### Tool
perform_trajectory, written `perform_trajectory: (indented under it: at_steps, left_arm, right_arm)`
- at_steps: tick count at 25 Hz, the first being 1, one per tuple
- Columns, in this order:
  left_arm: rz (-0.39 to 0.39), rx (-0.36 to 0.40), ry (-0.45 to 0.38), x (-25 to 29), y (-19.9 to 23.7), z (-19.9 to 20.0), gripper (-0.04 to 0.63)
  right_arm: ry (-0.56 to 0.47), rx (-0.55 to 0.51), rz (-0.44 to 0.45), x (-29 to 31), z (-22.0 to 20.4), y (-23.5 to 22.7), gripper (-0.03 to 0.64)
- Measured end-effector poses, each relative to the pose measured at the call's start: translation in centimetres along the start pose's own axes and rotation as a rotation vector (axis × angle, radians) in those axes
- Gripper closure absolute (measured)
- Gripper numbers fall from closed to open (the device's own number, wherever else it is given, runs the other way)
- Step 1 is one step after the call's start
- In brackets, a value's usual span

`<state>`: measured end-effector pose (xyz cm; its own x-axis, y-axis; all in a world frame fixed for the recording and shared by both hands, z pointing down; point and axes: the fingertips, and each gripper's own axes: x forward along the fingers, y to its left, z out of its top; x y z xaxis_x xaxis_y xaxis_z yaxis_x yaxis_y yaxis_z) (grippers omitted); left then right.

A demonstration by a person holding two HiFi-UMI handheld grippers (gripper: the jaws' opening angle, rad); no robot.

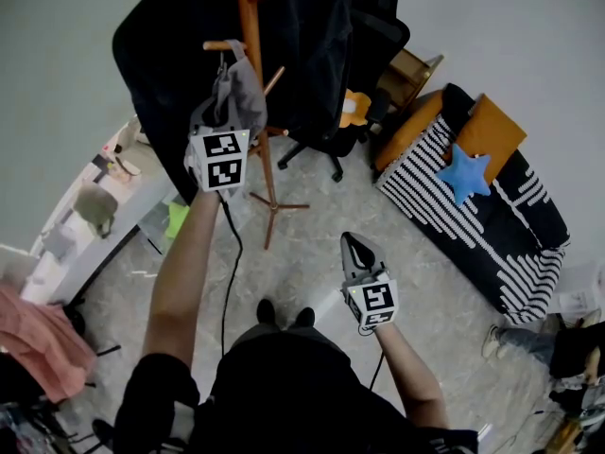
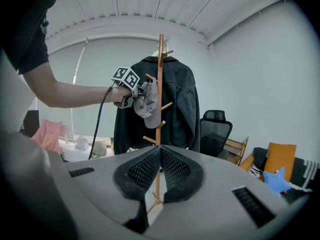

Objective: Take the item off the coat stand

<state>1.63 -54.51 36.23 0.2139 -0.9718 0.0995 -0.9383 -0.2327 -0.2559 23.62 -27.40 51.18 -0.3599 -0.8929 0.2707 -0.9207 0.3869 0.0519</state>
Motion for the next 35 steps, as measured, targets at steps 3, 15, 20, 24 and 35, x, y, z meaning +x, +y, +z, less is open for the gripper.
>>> perform_trajectory:
  at_steps: [3,15,20,24,35]
  left_arm:
    - [-0.010,-0.027,-0.003,-0.2,0.4,0.1,0.566]
    - [-0.014,-0.080,-0.027,-2.5,2.9,1.3,0.569]
    - [-0.011,-0.120,-0.074,-4.1,4.0,3.1,0.569]
    - [-0.012,-0.138,-0.098,-5.2,4.9,4.3,0.569]
    - [0.009,-0.132,-0.167,-10.3,8.1,6.4,0.569]
  right_arm:
    - [0.005,0.000,0.003,0.0,-0.2,0.0,0.598]
    - [0.000,0.006,0.017,0.0,-0.3,0.7,0.598]
    - [-0.004,0.003,0.022,-0.2,-0.2,0.9,0.598]
    - [-0.003,0.004,0.026,-0.2,-0.4,0.9,0.598]
    - [-0.025,-0.005,0.042,-0.1,0.5,1.9,0.598]
